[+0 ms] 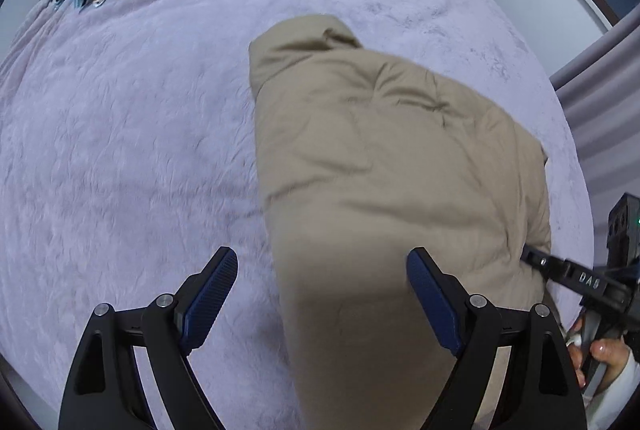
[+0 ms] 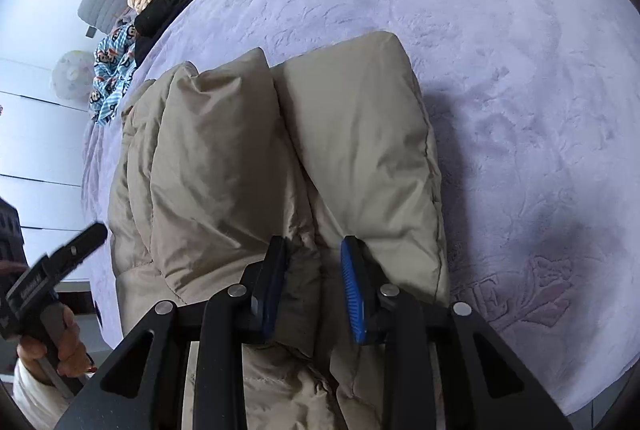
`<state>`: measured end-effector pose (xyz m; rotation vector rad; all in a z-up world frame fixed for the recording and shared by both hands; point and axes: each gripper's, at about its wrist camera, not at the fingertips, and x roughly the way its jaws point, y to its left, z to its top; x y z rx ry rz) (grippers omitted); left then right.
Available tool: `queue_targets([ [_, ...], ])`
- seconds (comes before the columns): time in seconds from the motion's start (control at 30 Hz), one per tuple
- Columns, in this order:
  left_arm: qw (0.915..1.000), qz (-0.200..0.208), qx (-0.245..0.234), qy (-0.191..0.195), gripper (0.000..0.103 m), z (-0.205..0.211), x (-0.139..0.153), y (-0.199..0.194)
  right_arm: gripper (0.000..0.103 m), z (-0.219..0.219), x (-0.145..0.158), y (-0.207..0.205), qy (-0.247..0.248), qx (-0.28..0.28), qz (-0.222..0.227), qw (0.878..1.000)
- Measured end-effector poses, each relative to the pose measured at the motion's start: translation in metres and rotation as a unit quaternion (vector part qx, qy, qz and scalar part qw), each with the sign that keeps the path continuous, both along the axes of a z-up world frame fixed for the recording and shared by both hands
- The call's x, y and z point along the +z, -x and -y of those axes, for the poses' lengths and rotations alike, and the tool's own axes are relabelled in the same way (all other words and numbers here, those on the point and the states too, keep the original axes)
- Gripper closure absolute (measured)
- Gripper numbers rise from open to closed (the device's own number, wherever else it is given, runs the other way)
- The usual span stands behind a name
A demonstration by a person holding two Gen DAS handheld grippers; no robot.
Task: Fold large clothes
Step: 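Move both open grippers to the edge of the folded beige jacket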
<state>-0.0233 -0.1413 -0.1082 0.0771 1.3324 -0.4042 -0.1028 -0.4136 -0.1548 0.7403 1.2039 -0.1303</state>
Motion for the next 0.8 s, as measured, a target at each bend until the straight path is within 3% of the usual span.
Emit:
queue_targets([
  [0.2, 0.9997, -0.013, 0.018, -0.006, 0.013, -0.011, -0.013, 0.03, 0.07, -0.01, 0.016, 0.009, 0.002, 0.011, 0.002, 1.0],
  [0.47, 0.9997, -0.019, 0.009, 0.01, 0.013, -0.019, -0.013, 0.029, 0.067, -0.038, 0.06, 0.044, 0.052, 0.044, 0.021, 0.997],
  [0.5, 0.9997, -0.021, 0.008, 0.014, 0.013, -0.021, -0.014, 0.03, 0.062, -0.042, 0.06, 0.048, 0.059, 0.045, 0.016, 0.997],
  [0.63, 0.9996, -0.023, -0.001, 0.017, 0.013, -0.027, -0.013, 0.035, 0.061, -0.055, 0.042, 0.06, 0.076, 0.045, -0.022, 0.996],
  [0.8, 0.9995, -0.013, -0.025, 0.013, 0.013, -0.036, -0.009, 0.038, 0.054, -0.065, 0.051, 0.066, 0.092, 0.023, -0.013, 0.995],
])
